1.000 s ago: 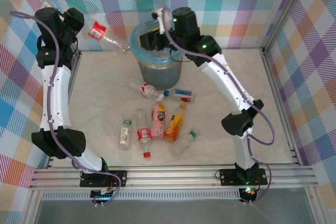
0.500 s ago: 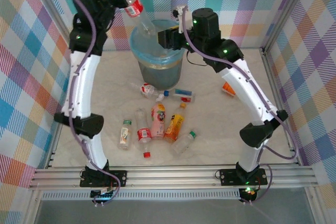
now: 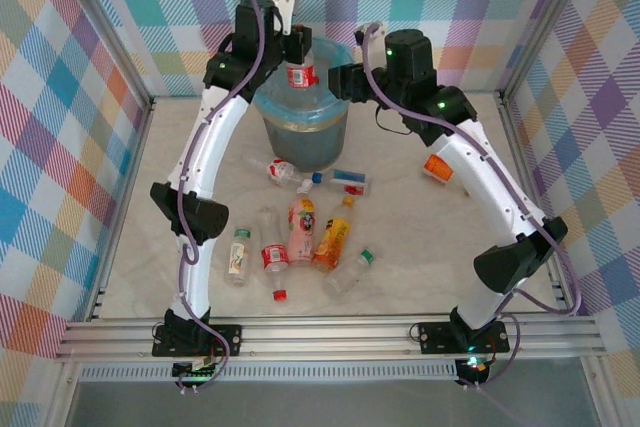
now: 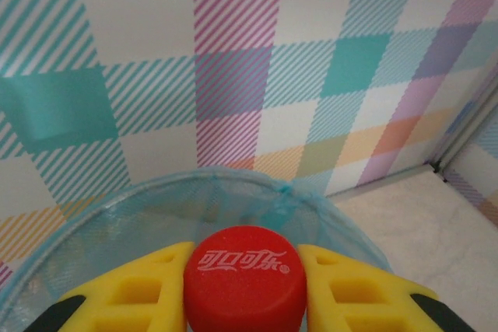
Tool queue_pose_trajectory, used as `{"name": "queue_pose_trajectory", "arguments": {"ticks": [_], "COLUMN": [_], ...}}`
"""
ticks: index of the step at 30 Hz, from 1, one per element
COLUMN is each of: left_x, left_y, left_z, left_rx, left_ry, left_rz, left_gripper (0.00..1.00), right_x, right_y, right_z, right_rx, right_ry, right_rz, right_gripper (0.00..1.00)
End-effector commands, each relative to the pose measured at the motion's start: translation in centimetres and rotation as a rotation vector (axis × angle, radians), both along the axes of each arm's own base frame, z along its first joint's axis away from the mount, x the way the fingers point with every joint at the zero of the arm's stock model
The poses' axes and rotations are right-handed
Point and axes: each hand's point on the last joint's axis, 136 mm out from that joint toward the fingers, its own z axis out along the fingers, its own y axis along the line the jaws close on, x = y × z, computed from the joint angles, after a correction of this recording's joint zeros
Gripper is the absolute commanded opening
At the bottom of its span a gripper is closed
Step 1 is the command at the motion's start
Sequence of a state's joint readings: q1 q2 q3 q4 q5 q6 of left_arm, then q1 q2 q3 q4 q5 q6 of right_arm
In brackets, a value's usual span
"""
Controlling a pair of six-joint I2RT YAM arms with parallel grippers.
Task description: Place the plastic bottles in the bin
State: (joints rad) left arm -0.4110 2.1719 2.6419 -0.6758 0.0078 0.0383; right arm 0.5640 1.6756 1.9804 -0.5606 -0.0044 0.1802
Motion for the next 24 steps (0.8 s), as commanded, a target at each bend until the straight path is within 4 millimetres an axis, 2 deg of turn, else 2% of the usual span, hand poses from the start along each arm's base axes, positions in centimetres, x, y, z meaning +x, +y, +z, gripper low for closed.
{"name": "queue_pose_trajectory", "arguments": {"ticks": [1, 5, 14, 20, 24], "left_x": [0.3, 1.4, 3.8, 4.2, 4.0], "left_y": [-0.6, -0.4, 0.1, -0.1, -0.1], "left_z": [-2.5, -4.7, -8.1, -11.3, -12.4], "left_rx": [0.051, 0.082, 0.107, 0.15, 0.143], "left_ry": [0.04, 0.061, 0.09, 0.119, 0.119], "left_rz": [-0.024, 0.007, 0.063, 0.045, 0.035], "left_gripper": [0.0, 0.0, 0.01, 0.04, 0.1], "right_x": [-0.4, -0.4, -0.4, -0.3, -0.1], "right_y": [-0.1, 0.1, 0.4, 0.2, 0.2], "right_z": [1.2, 0.7, -0.2, -0.7, -1.0], "right_rx": [0.039, 0.036, 0.029, 0.019, 0.019], "right_ry": [-0.026, -0.014, -0.003, 0.005, 0.009], "right_rz": [0.01, 0.02, 0.038, 0.039, 0.041], "right_gripper": [0.57, 0.57, 0.57, 0.57, 0.57]}}
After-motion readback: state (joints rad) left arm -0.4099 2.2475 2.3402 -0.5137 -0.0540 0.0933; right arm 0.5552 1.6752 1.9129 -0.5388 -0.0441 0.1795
